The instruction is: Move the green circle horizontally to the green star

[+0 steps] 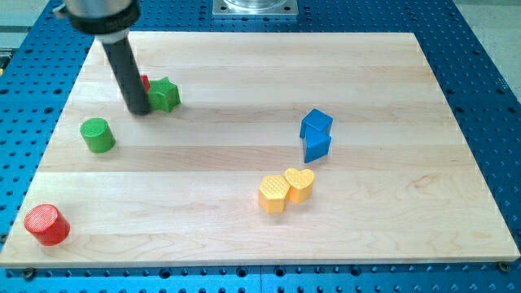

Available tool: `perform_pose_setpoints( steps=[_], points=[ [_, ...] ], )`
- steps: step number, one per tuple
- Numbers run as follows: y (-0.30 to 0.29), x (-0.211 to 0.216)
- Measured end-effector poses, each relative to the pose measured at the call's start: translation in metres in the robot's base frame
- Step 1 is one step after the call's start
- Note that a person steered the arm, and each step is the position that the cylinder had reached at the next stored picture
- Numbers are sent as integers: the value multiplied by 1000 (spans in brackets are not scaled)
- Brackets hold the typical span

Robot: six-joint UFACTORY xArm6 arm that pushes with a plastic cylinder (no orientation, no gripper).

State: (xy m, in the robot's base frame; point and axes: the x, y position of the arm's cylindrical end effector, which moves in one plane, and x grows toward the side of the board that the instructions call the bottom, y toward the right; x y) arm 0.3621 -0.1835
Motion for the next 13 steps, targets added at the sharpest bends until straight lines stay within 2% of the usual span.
perform_pose_setpoints(
  steps=[2, 3, 4, 5, 6, 7, 8, 9, 10, 11, 13],
  points=[
    [-4, -96],
    [23, -94],
    [66, -38],
    [42, 5],
    [-15, 6],
    [12, 25],
    [46, 65],
    [38, 107],
    [5, 128],
    [-26, 104],
    [-26, 21]
  ],
)
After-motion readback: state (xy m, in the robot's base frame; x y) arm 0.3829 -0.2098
